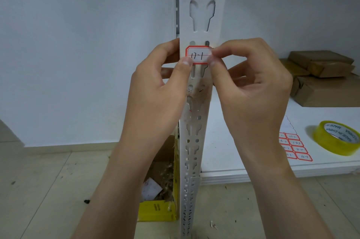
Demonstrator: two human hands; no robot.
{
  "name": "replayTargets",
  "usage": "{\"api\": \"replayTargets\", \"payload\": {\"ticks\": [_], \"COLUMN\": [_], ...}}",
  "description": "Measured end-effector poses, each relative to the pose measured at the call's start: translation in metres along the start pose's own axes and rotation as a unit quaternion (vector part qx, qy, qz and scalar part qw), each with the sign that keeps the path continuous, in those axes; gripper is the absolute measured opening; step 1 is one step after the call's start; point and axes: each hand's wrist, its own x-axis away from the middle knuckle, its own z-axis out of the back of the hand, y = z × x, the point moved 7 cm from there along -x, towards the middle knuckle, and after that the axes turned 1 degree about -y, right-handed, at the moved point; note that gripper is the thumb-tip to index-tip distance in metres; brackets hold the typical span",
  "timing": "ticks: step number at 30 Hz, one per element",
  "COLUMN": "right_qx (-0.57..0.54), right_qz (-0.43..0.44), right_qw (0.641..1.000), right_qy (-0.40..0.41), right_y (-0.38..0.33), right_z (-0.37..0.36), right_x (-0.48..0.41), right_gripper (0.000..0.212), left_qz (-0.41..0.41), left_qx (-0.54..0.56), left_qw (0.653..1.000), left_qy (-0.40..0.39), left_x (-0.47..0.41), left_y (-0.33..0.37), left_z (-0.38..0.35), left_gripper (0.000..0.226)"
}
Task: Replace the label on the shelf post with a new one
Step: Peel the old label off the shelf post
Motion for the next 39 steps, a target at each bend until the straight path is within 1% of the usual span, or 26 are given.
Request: {"api": "replayTargets", "payload": {"ticks": [2, 6, 9, 14, 17, 20, 23, 27, 31, 35, 39], "right_qx": [-0.005, 0.003, -0.004, 0.001, -0.008, -0.009, -0.018, -0.001, -0.006, 0.001, -0.003], "right_qz": [-0.004, 0.002, -0.001, 0.009, 0.000, 0.001, -0.021, -0.007, -0.031, -0.017, -0.028], "right_qw": [1.000, 1.000, 1.000, 1.000, 1.000, 1.000, 0.999, 1.000, 0.999, 0.999, 0.999], "right_qy": [0.000, 0.001, 0.003, 0.004, 0.012, 0.012, 0.021, 0.025, 0.026, 0.027, 0.030], "right_y": [0.0002, -0.0008, -0.0005, -0.0005, 0.0005, 0.0000, 0.0032, 0.0006, 0.0029, 0.0006, 0.0019], "right_z": [-0.0004, -0.0005, -0.0003, 0.0002, 0.0006, 0.0012, 0.0009, 0.0006, -0.0011, -0.0007, -0.0011], "right_x": [-0.0001, -0.0001, 0.0001, 0.0012, 0.0017, 0.0015, 0.0028, 0.0028, 0.0044, 0.0044, 0.0055], "right_gripper": [0.013, 0.009, 0.012, 0.006, 0.012, 0.006, 0.010, 0.009, 0.014, 0.010, 0.014], "left_qz": [-0.006, -0.011, -0.014, -0.016, -0.019, -0.018, -0.014, -0.012, -0.012, -0.014, -0.014], "left_qx": [-0.003, -0.005, -0.007, -0.015, -0.008, -0.007, 0.001, 0.008, 0.008, 0.012, 0.015], "left_qw": [1.000, 1.000, 1.000, 1.000, 1.000, 1.000, 1.000, 1.000, 1.000, 1.000, 1.000], "left_qy": [-0.004, -0.005, -0.005, -0.001, -0.002, -0.001, -0.003, -0.001, -0.002, -0.004, -0.005], "left_x": [0.0003, 0.0002, 0.0006, 0.0003, 0.0003, 0.0003, 0.0010, 0.0008, 0.0000, -0.0001, -0.0001], "left_y": [-0.0002, 0.0009, 0.0009, -0.0010, -0.0006, -0.0004, -0.0009, -0.0011, -0.0020, -0.0020, -0.0015], "left_z": [0.0001, 0.0003, -0.0004, -0.0012, -0.0010, -0.0010, -0.0020, -0.0020, -0.0016, -0.0012, -0.0015], "left_gripper": [0.033, 0.033, 0.033, 0.033, 0.033, 0.033, 0.034, 0.034, 0.032, 0.032, 0.033]}}
